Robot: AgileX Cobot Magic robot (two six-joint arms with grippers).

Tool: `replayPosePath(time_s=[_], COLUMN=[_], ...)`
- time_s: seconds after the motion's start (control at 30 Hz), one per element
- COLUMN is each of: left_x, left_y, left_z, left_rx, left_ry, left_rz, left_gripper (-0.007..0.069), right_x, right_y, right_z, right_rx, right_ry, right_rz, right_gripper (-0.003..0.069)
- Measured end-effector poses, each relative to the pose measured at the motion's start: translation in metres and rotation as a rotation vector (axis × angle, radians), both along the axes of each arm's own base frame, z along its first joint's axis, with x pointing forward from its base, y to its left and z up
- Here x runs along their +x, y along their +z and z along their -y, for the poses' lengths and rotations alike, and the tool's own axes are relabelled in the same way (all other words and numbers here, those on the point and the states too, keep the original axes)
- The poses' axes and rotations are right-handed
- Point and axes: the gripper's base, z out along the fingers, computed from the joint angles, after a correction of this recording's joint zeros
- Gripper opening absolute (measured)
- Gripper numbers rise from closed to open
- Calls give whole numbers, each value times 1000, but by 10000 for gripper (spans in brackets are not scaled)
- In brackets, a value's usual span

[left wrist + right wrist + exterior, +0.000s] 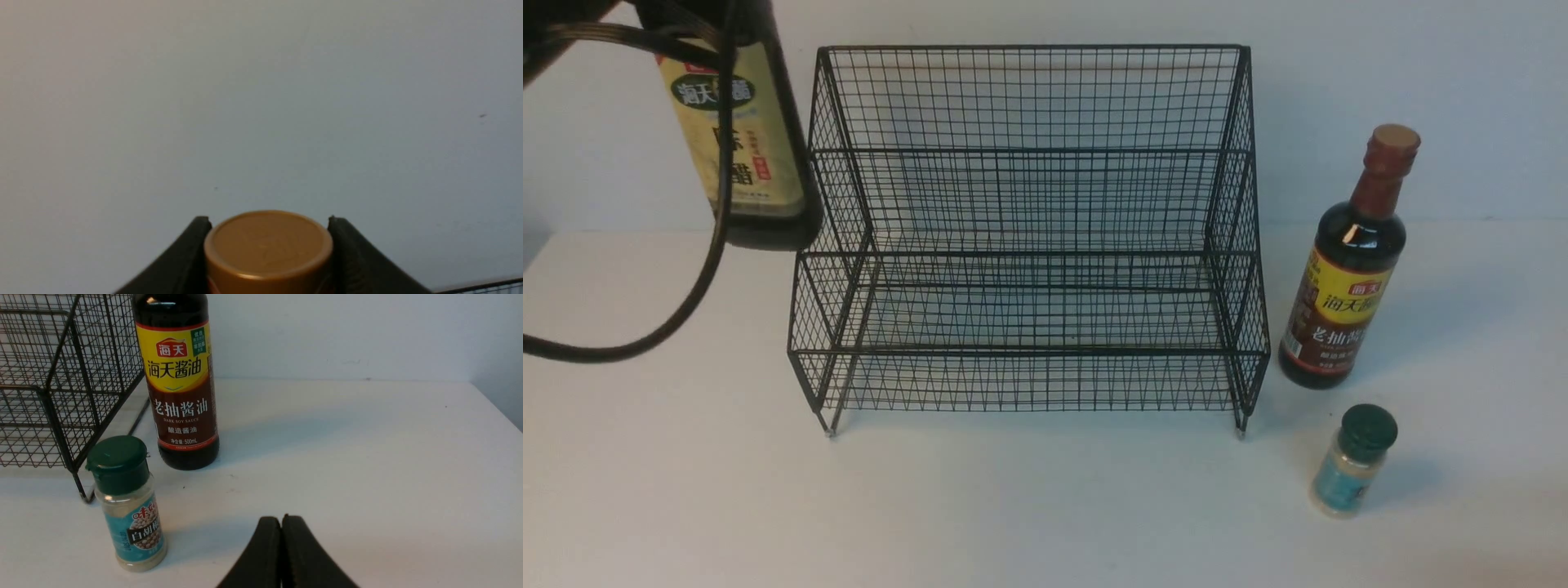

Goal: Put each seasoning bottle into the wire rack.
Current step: Use the left arm to put the condiment bottle back on the shelf

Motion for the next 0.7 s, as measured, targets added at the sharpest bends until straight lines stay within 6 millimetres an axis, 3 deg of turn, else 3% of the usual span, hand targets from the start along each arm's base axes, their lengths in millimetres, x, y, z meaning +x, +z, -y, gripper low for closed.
replayPosePath(time_s=[0.23,0.47,0.7], left_x=[25,61,67], left_y=[-4,-44,-71], left_z=[23,34,39], left_rx=[-19,-26,17], left_ry=[-49,-48,-57], left_rz=[-23,-141,-319], left_gripper=[314,314,314], right_x=[0,0,0], right_y=[0,0,0], right_z=[0,0,0], right_rx=[0,0,0], right_ry=[0,0,0], right_rz=[0,0,0], right_gripper=[-13,-13,-13])
